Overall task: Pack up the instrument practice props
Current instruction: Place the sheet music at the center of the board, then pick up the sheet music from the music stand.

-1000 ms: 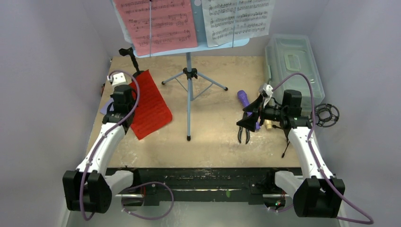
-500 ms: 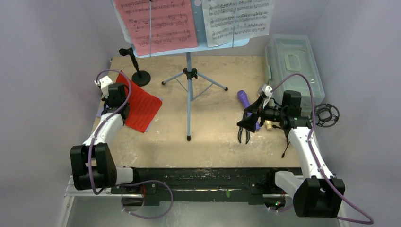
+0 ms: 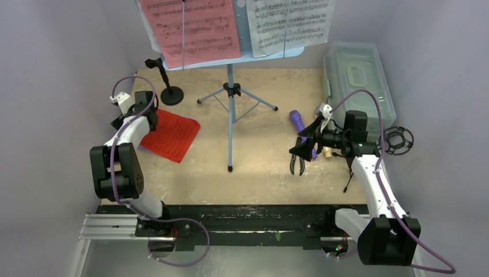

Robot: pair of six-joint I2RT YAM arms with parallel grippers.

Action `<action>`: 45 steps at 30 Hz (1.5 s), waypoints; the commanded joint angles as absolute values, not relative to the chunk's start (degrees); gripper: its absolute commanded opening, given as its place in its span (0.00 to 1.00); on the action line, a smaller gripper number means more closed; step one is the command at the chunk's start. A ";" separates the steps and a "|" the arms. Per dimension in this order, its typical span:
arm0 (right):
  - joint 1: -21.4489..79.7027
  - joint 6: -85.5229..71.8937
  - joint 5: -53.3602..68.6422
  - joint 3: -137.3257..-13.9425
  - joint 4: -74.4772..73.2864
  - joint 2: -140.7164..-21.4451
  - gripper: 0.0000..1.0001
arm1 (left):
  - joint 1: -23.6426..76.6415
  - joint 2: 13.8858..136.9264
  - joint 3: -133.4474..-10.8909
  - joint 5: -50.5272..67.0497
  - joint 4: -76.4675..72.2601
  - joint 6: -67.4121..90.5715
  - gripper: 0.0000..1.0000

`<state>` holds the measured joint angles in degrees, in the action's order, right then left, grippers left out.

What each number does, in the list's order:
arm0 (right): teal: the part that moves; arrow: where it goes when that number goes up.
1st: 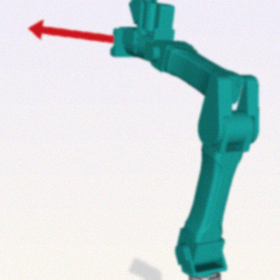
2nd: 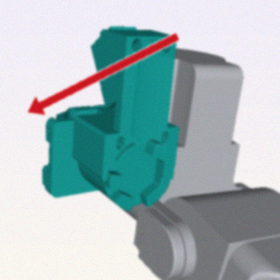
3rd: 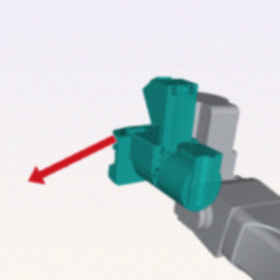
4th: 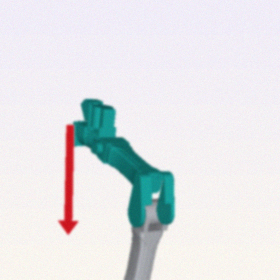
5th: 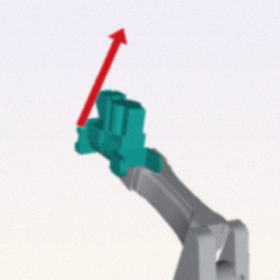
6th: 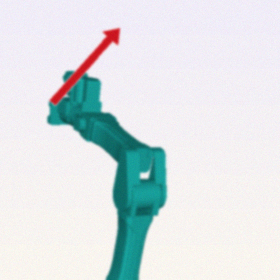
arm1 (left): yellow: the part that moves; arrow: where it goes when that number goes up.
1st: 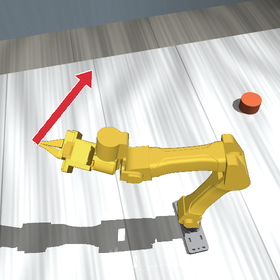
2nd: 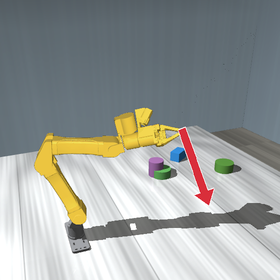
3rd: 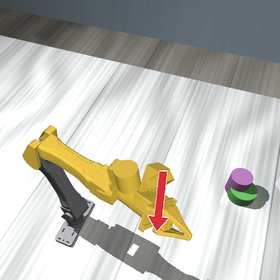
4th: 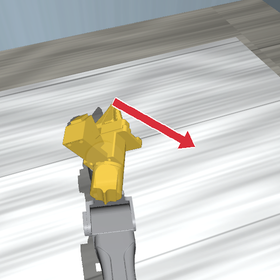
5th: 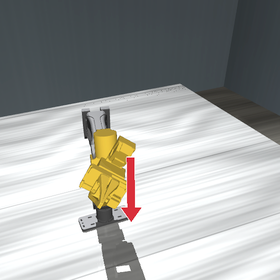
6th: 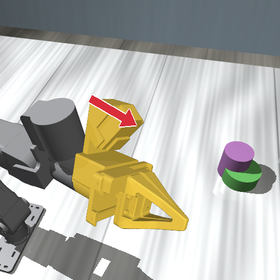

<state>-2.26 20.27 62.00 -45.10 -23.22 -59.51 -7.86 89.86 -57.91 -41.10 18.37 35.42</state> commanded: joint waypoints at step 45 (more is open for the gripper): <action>-2.39 41.44 54.32 -93.39 -55.86 -67.21 0.99 | -6.96 52.64 -36.56 15.13 8.97 21.53 0.97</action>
